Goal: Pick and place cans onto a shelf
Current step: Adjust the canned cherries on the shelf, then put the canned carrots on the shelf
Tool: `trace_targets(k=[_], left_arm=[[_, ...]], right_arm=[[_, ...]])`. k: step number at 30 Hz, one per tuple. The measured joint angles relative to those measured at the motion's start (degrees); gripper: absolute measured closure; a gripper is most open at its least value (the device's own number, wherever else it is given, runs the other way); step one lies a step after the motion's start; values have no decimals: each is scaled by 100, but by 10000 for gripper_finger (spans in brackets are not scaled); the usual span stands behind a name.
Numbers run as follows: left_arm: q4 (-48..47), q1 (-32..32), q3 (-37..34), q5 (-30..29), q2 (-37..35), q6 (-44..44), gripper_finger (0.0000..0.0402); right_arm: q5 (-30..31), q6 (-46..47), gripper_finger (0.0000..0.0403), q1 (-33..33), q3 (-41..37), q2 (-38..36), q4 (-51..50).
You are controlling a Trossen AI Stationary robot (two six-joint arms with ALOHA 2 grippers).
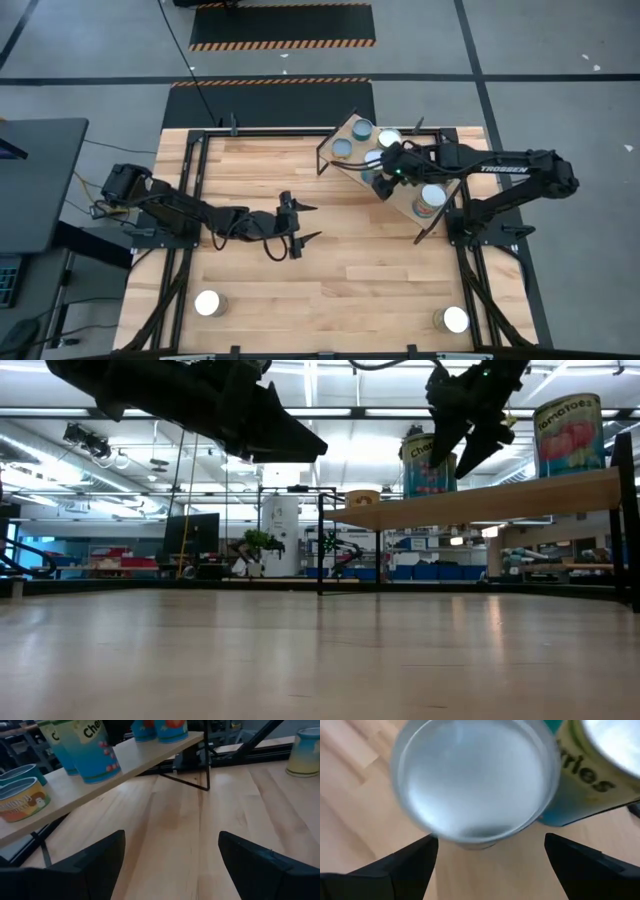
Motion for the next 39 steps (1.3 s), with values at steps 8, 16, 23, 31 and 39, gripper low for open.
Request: trace_targets(k=[8, 16, 23, 31, 39], left_arm=[[-49, -161, 0, 0, 0, 8, 77], [-697, -503, 2, 9, -296, -13, 77], [-1410, -697, -2, 17, -1053, -321, 77], [-1193, -699, -2, 245, -1073, -319, 77], [-1193, -652, -2, 157, -1071, -380, 77]], right_arm=[[272, 269, 29, -4, 0, -25, 178], [-205, 33, 29, 356, 420, -232, -368], [-61, -220, 30, 1463, 1100, 22, -390], [147, -321, 30, 2883, 1840, 1038, -132], [-527, -347, 30, 4323, 2864, 2256, -1082]])
